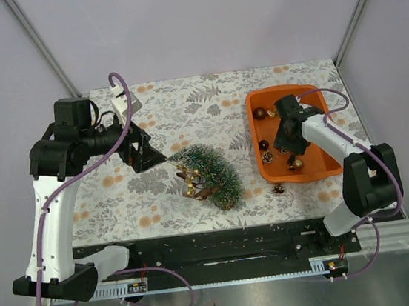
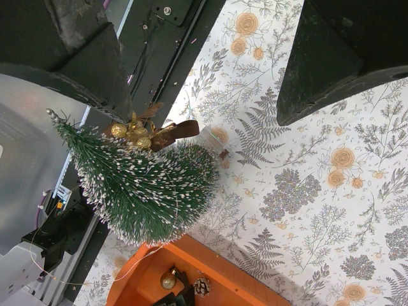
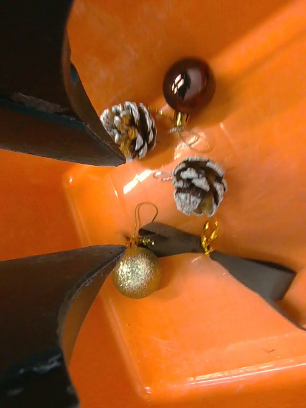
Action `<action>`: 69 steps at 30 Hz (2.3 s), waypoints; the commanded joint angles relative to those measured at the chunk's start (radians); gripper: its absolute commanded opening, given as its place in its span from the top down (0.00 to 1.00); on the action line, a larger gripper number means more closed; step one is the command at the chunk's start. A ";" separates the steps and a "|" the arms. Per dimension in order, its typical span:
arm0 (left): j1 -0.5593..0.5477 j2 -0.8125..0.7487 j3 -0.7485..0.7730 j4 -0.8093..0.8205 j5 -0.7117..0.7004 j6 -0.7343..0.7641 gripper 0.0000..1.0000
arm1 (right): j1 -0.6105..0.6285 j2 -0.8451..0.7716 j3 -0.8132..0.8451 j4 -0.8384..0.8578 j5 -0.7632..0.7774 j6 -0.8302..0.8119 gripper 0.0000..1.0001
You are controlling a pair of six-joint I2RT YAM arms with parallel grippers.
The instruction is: Decorate the small christmas tree
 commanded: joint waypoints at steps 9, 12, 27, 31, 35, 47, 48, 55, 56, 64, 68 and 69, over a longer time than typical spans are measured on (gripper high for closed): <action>0.003 -0.004 -0.019 0.038 0.005 0.023 0.01 | -0.007 -0.202 -0.065 0.036 0.067 0.022 0.35; 0.000 -0.007 -0.037 0.064 0.018 0.004 0.01 | -0.014 -0.083 -0.012 0.024 0.064 0.019 0.32; 0.002 -0.012 -0.056 0.061 0.001 0.020 0.01 | -0.022 0.148 0.028 0.173 0.112 0.091 0.37; 0.002 -0.012 -0.056 0.061 -0.001 0.021 0.01 | -0.023 0.157 0.024 0.181 0.130 0.088 0.42; 0.002 -0.012 -0.053 0.061 -0.010 0.021 0.01 | -0.025 0.162 0.010 0.188 0.127 0.088 0.44; 0.002 -0.016 -0.048 0.056 -0.022 0.027 0.01 | -0.028 0.150 -0.001 0.201 0.103 0.096 0.59; 0.002 -0.016 -0.050 0.056 -0.024 0.026 0.01 | -0.028 0.128 0.004 0.194 0.103 0.093 0.62; 0.000 -0.016 -0.051 0.054 -0.019 0.026 0.01 | -0.028 -0.112 0.074 0.155 0.014 0.064 0.65; 0.000 -0.015 -0.051 0.056 -0.018 0.026 0.01 | -0.028 -0.158 0.080 0.159 -0.001 0.058 0.65; 0.002 -0.012 -0.042 0.056 -0.001 0.015 0.01 | -0.028 -0.386 0.116 0.205 -0.368 -0.018 0.65; 0.000 -0.007 -0.041 0.053 0.015 0.009 0.01 | -0.026 -0.461 0.113 0.254 -0.520 0.014 0.65; 0.002 -0.007 -0.038 0.056 0.021 0.007 0.01 | -0.025 -0.479 0.113 0.274 -0.549 0.024 0.65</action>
